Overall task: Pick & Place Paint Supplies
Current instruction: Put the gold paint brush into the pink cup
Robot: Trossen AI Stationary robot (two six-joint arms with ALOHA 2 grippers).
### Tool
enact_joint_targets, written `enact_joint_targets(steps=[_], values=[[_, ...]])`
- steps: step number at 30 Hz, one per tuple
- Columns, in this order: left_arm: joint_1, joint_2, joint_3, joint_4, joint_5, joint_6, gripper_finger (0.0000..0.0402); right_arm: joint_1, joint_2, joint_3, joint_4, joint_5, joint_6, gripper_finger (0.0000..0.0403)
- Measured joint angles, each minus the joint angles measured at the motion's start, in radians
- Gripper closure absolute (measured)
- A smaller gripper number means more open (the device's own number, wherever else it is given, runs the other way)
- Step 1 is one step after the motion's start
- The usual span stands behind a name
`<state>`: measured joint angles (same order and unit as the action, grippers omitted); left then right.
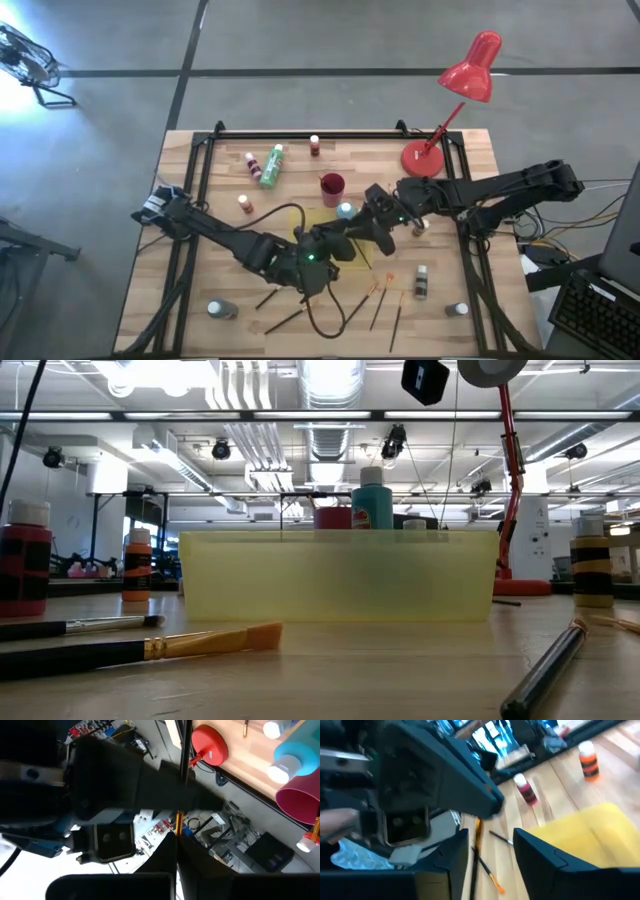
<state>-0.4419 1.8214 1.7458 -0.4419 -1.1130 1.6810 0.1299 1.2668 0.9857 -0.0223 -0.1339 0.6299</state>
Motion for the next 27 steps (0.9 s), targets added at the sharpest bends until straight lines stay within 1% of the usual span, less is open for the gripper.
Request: enact_joint_targets(steps=[4, 9, 10, 13, 16, 19, 21, 23, 25, 27], values=[[0.002, 0.0, 0.0, 0.0, -0.003, 0.0, 0.0399, -0.004, 0.001, 0.001, 0.011, 0.001, -0.007, 0.0297], [0.002, 0.0, 0.0, -0.003, -0.004, 0.0, 0.0399, -0.006, 0.0, 0.001, 0.016, -0.001, -0.035, 0.0376], [0.002, 0.0, 0.0, -0.002, -0.003, -0.001, 0.0399, -0.005, -0.001, 0.001, 0.014, -0.001, -0.043, 0.0384], [0.002, 0.0, 0.0, -0.002, -0.004, -0.025, 0.0395, -0.006, -0.001, 0.001, 0.015, -0.001, -0.05, 0.0389], [0.002, 0.0, 0.0, -0.002, 0.005, -0.088, 0.0376, -0.006, -0.002, 0.001, 0.012, -0.001, -0.055, 0.039], [0.001, -0.003, 0.0, -0.002, 0.02, -0.166, 0.0349, -0.006, -0.009, 0.001, -0.008, 0.005, -0.061, 0.0391], [0.0, -0.015, 0.0, -0.012, 0.024, -0.243, 0.0329, -0.006, -0.019, 0.001, -0.037, 0.037, -0.068, 0.0392], [0.0, -0.036, 0.0, -0.035, 0.03, -0.35, 0.031, -0.007, -0.033, 0.001, -0.081, 0.074, -0.085, 0.0392], [-0.001, -0.072, 0.0, -0.103, 0.038, -0.481, 0.0292, -0.008, -0.048, 0.0, -0.127, 0.125, -0.106, 0.0393], [-0.001, -0.115, 0.0, -0.189, 0.088, -0.656, 0.0276, -0.007, -0.066, 0.0, -0.159, 0.174, -0.128, 0.0393]])
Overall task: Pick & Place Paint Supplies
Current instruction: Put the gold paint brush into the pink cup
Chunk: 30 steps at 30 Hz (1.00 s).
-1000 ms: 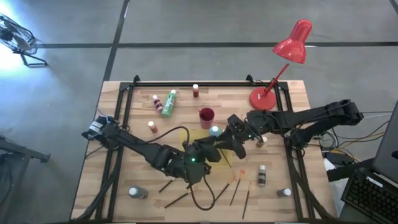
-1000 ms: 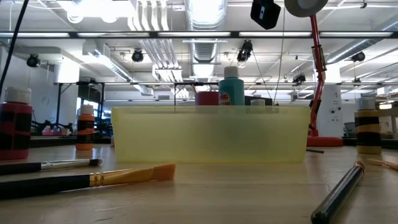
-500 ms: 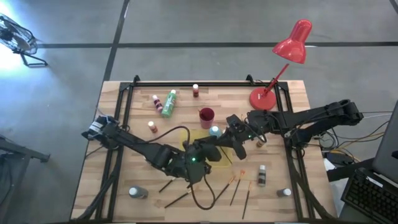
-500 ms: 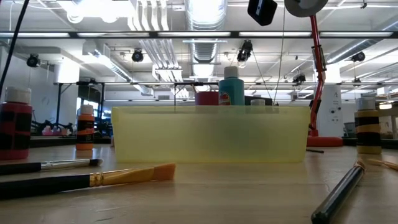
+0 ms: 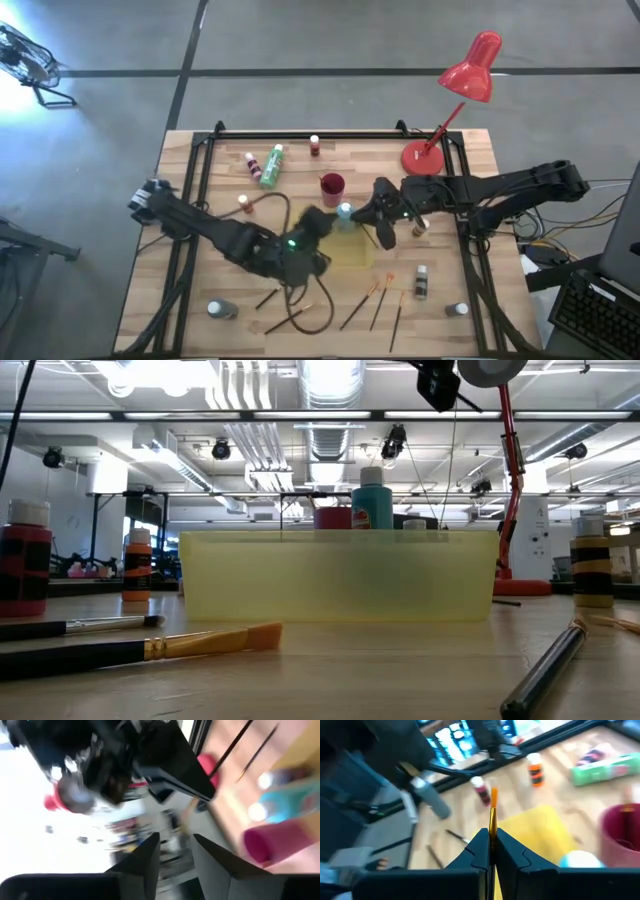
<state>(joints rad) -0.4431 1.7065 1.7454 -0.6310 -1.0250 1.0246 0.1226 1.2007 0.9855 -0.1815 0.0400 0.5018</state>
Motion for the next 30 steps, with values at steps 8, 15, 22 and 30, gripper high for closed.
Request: enact_joint_targets(steps=[8, 15, 22, 30], values=[[0.061, -0.167, -0.032, -0.168, 0.318, -0.676, 0.0257, -0.012, -0.006, -0.003, 0.082, 0.359, -0.244, 0.0393], [0.076, -0.308, -0.272, 0.085, 0.33, -0.729, 0.0257, -0.099, 0.038, -0.048, 0.443, 0.373, -0.429, 0.0393], [0.082, -0.504, -0.638, 0.582, 0.346, -0.743, 0.0257, -0.185, 0.142, -0.059, 0.581, 0.374, -0.493, 0.0393], [0.082, -0.673, -0.925, 1.009, 0.428, -0.77, 0.0257, -0.221, 0.302, -0.058, 0.797, 0.371, -0.539, 0.0393]])
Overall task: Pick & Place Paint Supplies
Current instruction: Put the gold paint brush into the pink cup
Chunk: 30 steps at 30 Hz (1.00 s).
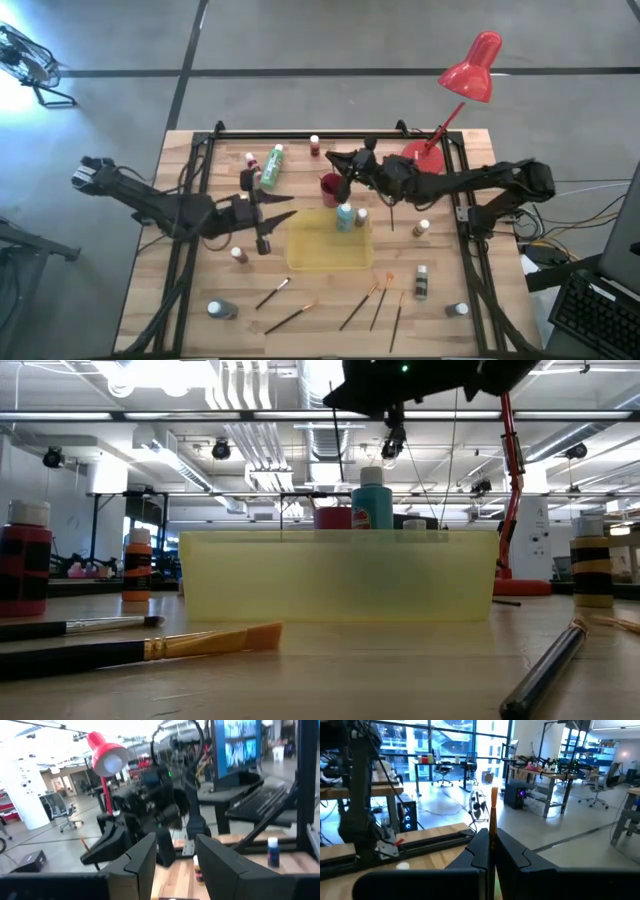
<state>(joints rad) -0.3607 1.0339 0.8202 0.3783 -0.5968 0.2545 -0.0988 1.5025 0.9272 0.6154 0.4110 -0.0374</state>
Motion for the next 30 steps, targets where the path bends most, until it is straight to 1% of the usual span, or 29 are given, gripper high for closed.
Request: enact_joint_targets(steps=[2, 5, 12, 20, 27, 30], values=[[0.0, -0.029, -0.033, 0.025, 0.0, -0.01, 0.0257, -0.006, 0.038, 0.0, 0.046, 0.0, 0.004, 0.0393], [0.0, -0.058, -0.057, 0.029, 0.0, -0.03, 0.0257, -0.012, 0.087, 0.0, 0.065, 0.002, 0.02, 0.0393], [0.0, -0.077, -0.067, 0.029, 0.0, -0.028, 0.0257, -0.011, 0.152, -0.001, 0.08, 0.009, 0.076, 0.0393], [0.0, -0.076, -0.069, 0.023, 0.0, -0.027, 0.0257, -0.011, 0.157, -0.043, 0.084, 0.039, 0.097, 0.0393], [0.0, -0.076, -0.069, 0.026, -0.002, -0.026, 0.0257, -0.014, 0.162, -0.145, 0.255, 0.043, 0.136, 0.0392], [0.0, -0.076, -0.068, 0.026, -0.002, -0.024, 0.0257, -0.018, 0.162, -0.163, 0.267, 0.06, 0.149, 0.0392]])
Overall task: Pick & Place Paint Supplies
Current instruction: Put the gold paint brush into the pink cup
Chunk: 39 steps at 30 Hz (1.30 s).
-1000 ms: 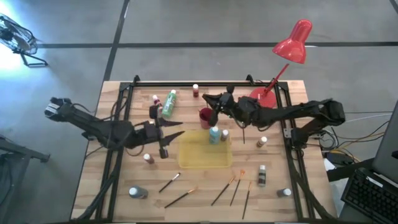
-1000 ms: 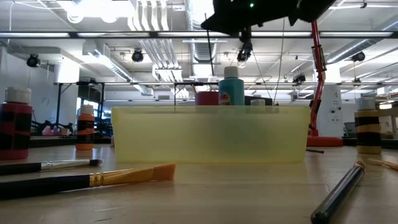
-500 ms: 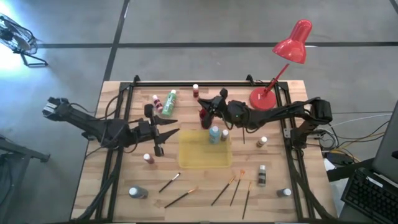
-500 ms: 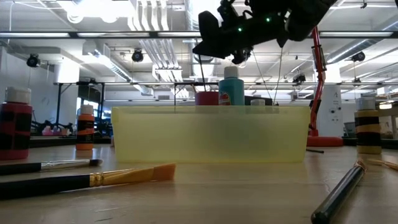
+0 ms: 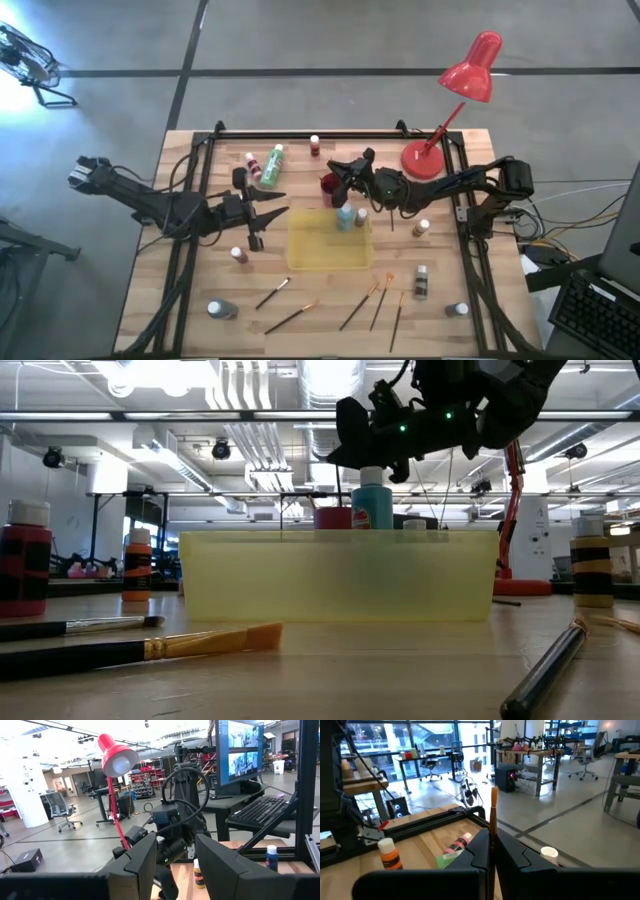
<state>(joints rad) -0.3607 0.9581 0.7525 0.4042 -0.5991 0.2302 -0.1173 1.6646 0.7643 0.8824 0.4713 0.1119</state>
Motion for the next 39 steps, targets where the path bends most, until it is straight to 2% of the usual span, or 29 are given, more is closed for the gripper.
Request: enact_joint_targets(steps=[6, 11, 18, 23, 29, 39], values=[[0.0, 0.0, 0.003, 0.015, 0.0, 0.012, 0.0257, -0.002, 0.0, -0.002, -0.007, -0.009, -0.004, 0.0392], [0.0, 0.0, 0.003, 0.015, 0.0, 0.018, 0.0257, -0.02, 0.0, -0.002, -0.038, -0.076, 0.042, 0.0392], [0.001, 0.0, 0.003, 0.015, 0.0, 0.028, 0.0257, -0.029, 0.0, -0.004, -0.065, -0.081, 0.053, 0.0392], [0.001, 0.0, 0.004, 0.018, 0.0, 0.039, 0.0257, -0.035, 0.045, -0.004, -0.058, -0.136, 0.069, 0.0392], [0.002, 0.0, 0.004, 0.019, 0.0, 0.039, 0.0257, -0.042, 0.1, -0.001, -0.024, -0.139, 0.1, 0.0392], [0.002, 0.0, 0.004, 0.022, 0.0, 0.063, 0.0257, -0.041, 0.096, -0.005, -0.11, -0.139, 0.088, 0.0392]])
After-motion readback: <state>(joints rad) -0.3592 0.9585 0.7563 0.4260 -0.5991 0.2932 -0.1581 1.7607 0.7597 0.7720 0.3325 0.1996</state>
